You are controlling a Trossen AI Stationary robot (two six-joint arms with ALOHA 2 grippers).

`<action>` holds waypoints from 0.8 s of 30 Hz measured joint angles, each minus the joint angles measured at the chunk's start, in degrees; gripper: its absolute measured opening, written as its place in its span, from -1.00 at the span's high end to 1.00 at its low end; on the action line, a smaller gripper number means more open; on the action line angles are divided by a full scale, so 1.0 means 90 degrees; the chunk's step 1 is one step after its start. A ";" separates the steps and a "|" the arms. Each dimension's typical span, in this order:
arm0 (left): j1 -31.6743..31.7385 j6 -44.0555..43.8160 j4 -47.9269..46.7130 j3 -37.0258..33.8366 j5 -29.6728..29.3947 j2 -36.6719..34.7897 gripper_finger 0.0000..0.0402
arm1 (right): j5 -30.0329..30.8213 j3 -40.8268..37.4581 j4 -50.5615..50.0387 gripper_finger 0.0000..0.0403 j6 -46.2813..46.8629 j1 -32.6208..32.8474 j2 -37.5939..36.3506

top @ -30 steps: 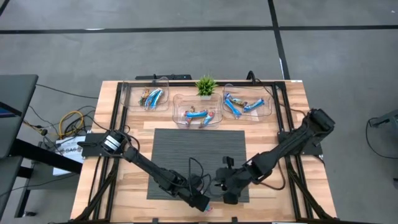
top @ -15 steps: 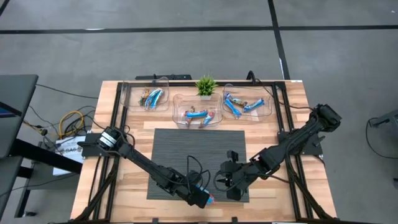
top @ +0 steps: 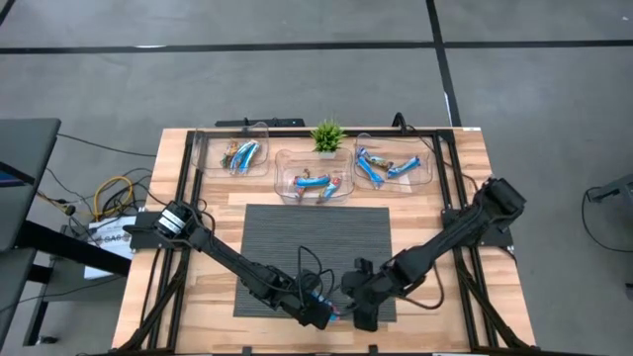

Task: Pick and place Granola Bars by type
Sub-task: Put the red granola bar into the center transparent bin

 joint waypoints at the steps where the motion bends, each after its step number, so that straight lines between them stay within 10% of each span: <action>1: 0.0000 -0.0001 0.0005 0.0001 -0.0002 0.0000 1.00 | -0.0156 0.0001 0.0223 -0.02 0.0037 -0.0016 0.0128; 8: 0.0000 -0.0041 0.0045 0.0002 -0.0057 0.0000 1.00 | -0.0344 -0.0005 0.0851 -0.31 0.0232 -0.0038 0.0755; 24: -0.0002 0.0122 0.0448 0.0005 -0.0341 0.0000 1.00 | -0.0204 0.0000 0.1566 -0.23 0.0314 -0.0121 0.1150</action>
